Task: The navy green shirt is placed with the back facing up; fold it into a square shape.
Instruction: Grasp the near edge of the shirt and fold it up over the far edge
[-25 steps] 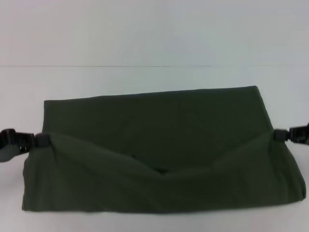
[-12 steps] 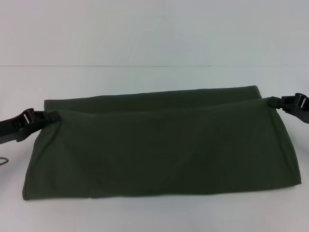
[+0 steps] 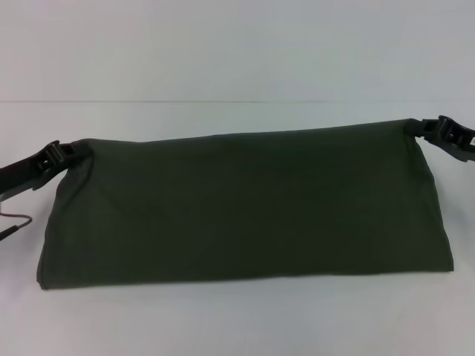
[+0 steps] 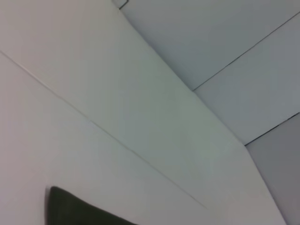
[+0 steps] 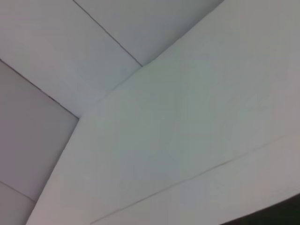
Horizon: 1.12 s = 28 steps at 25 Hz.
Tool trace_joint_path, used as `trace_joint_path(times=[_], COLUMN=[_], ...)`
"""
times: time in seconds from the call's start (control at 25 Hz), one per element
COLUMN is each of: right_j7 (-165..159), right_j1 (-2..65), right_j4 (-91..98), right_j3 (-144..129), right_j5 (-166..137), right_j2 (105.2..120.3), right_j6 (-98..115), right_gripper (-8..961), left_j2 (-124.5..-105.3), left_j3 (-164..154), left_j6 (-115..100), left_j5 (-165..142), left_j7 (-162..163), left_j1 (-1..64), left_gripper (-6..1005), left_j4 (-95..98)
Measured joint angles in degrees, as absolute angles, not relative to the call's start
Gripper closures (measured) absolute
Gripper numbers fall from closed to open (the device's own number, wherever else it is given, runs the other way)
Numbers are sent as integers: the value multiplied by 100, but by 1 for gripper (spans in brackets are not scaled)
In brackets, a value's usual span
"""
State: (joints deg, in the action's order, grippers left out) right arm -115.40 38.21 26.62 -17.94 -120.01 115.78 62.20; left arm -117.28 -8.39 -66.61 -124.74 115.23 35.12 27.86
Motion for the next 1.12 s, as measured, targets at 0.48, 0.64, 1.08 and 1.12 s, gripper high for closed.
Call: trace_joint_path(times=[0.48, 0.64, 1.08, 1.12], right_j7=[-10899, -10624, -10298, -10285], right_j1=[4115, 4146, 4231, 4240], right_j4=[2580, 2388, 2213, 2211], right_j3=[-1802, -1802, -1854, -1855], right_j5=[-11973, -11703, -11398, -11398], right_j2=[11960, 11970, 11972, 11977], right_j6=[4994, 4827, 4430, 4404], right_gripper=[923, 924, 923, 922], left_j2=[-12094, -12177, -12266, -12269], left_j3=[-848, -853, -860, -861], left_j6=[-5592, -5302, -4962, -4948], left_j5=[-12213, -12159, -12101, -12100], left_j7=[10822, 10622, 10414, 10404], left_j1=[3806, 3915, 4023, 4024], left_gripper=[868, 866, 861, 861], left_j4=[2780, 2744, 2637, 2637])
